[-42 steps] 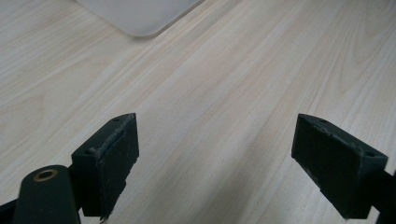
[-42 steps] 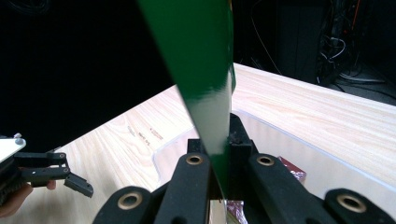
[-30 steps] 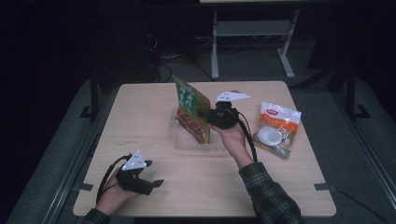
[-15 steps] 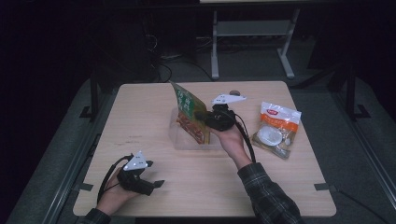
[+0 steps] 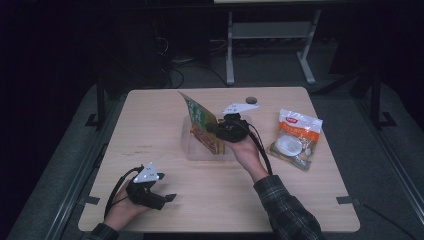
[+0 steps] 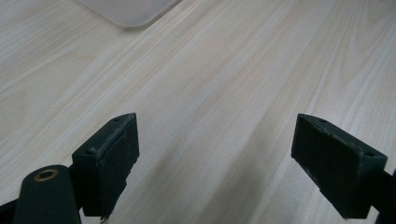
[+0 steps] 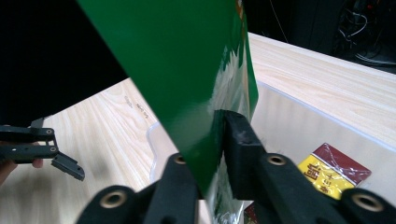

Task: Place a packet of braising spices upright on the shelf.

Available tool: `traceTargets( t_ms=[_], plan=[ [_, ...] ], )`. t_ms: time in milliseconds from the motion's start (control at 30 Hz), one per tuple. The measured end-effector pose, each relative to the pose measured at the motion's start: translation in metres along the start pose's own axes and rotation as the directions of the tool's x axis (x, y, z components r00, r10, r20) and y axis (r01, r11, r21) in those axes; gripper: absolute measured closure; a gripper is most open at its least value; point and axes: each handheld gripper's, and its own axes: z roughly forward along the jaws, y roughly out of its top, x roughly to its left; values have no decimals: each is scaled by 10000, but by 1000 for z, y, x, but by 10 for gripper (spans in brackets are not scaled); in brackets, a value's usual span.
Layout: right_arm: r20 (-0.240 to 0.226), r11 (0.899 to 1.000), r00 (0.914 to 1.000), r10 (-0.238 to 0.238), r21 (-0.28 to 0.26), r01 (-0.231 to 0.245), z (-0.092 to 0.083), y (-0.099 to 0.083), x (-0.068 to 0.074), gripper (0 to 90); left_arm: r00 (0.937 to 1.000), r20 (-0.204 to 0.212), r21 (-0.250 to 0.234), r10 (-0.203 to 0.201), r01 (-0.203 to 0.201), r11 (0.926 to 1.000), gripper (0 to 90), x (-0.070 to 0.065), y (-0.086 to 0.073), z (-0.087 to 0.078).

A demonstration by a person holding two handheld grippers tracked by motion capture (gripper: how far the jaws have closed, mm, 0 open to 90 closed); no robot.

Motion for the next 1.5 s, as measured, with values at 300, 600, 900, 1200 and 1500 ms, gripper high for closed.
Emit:
traceTargets(
  t_ms=[300,600,900,1200,1500],
  plan=[
    [-85,9997,9999,-130,-193,128,-10,3,3,582,10000,-17,-17,-6,6,10000,146,0,0,0],
    [29,9989,9989,-461,76,461,-25,0,11,425,10000,-38,0,81,-81,10000,146,1,1,0],
    [-84,9967,9969,-784,216,785,-47,-7,15,394,9999,8,63,116,-116,9999,150,0,2,-1],
    [-109,9934,9950,-989,568,994,-68,-21,19,387,9999,126,-58,32,-31,10000,151,-1,2,0],
    [-242,9886,9942,-1052,1058,1072,-91,-47,18,387,9998,186,23,105,-105,9999,151,-1,3,1]
  ],
)
